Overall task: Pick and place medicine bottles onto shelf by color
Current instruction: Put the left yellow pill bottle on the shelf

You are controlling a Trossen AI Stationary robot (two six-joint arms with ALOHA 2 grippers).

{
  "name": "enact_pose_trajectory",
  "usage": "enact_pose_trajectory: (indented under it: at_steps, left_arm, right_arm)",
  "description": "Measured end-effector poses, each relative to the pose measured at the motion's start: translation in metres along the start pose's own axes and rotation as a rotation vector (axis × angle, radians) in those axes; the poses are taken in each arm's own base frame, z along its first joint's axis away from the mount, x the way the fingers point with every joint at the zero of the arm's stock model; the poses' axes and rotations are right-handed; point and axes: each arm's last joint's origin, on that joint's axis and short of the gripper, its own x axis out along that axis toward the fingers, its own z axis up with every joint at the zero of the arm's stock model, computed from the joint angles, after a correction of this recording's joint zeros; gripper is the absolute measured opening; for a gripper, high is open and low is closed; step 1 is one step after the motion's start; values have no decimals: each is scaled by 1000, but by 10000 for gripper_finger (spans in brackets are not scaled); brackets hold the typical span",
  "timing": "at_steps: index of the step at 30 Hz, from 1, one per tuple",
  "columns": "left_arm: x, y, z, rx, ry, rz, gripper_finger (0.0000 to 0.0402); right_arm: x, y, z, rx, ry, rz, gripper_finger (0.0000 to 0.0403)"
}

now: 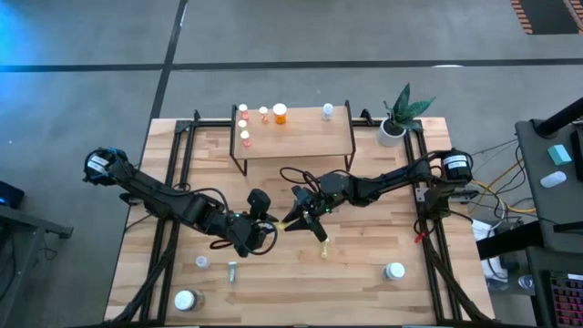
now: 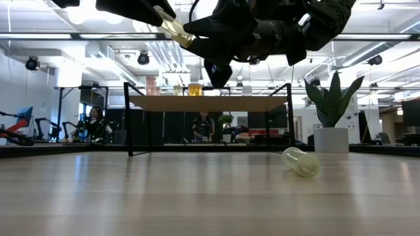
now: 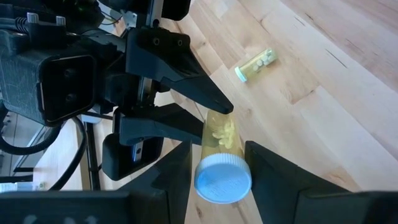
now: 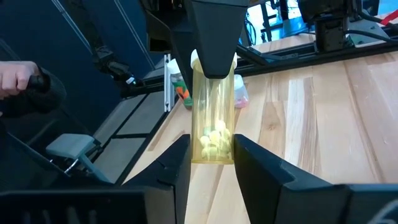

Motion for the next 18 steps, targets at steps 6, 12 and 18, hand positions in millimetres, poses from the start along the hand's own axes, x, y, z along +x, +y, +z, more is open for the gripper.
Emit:
enact_pose_trajectory:
  at_steps: [6,12,18]
  left_arm:
    - [0,0,0,0,0,0,131]
    - [0,0,0,0,0,0,131]
    - [0,0,0,0,1,0,131]
  right_arm:
    - [0,0,0,0,0,0,111]
    - [0,0,0,0,0,0,107]
    - [0,0,0,0,0,0,107]
